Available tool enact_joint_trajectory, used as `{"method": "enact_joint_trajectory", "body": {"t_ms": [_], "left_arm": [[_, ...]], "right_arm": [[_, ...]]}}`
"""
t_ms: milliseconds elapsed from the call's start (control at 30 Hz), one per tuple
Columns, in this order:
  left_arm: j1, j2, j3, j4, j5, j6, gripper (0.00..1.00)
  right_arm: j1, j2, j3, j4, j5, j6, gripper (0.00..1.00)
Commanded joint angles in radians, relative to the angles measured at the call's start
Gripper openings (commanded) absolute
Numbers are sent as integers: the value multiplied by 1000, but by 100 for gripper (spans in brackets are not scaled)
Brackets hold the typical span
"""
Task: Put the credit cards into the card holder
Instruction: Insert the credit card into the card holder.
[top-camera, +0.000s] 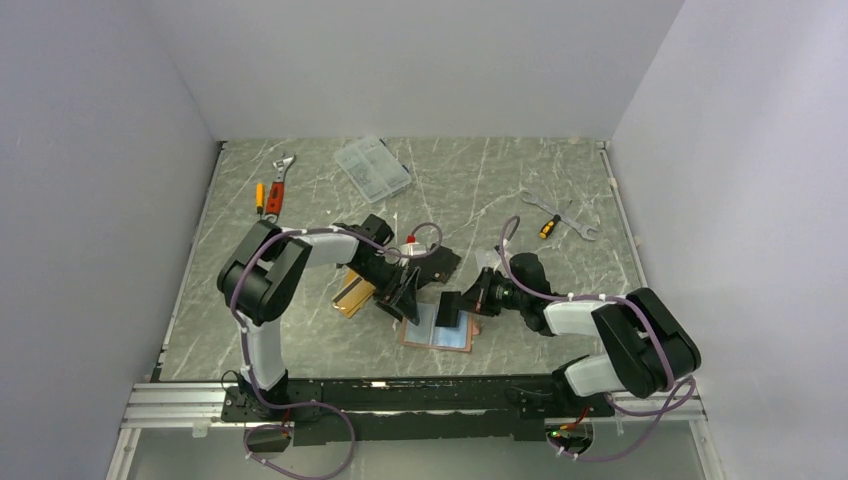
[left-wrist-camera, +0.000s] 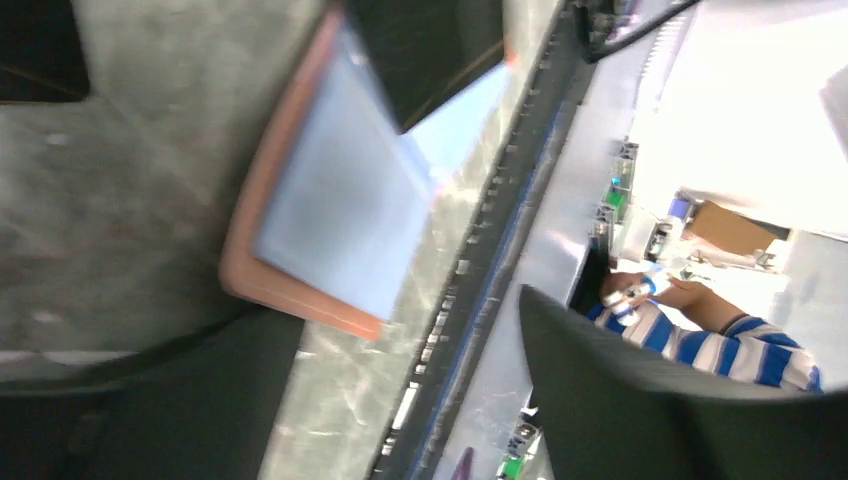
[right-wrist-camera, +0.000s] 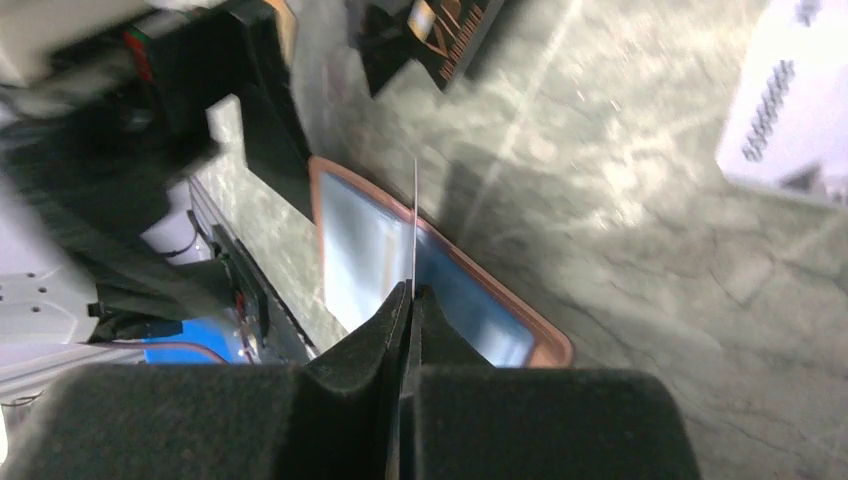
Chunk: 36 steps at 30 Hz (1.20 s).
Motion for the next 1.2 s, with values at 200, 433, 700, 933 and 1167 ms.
{"method": "enact_joint_trajectory", "body": {"t_ms": [200, 433, 700, 933, 1167], "left_arm": [[57, -103, 175, -226, 75, 261, 99], [55, -229, 555, -482, -318, 518, 99], [211, -373, 865, -547, -554, 388, 99], [-43, -509, 356, -260, -1097, 672, 99], [-50, -389, 293, -369, -977, 607, 99]], "right_arm": [[0, -31, -44, -48, 28, -57, 0], [5, 2, 7, -55, 18, -77, 0], [6, -53, 16, -94, 28, -102, 0], [8, -96, 16, -103, 32, -100, 0], [7, -161, -6, -130, 51, -94, 0]]}}
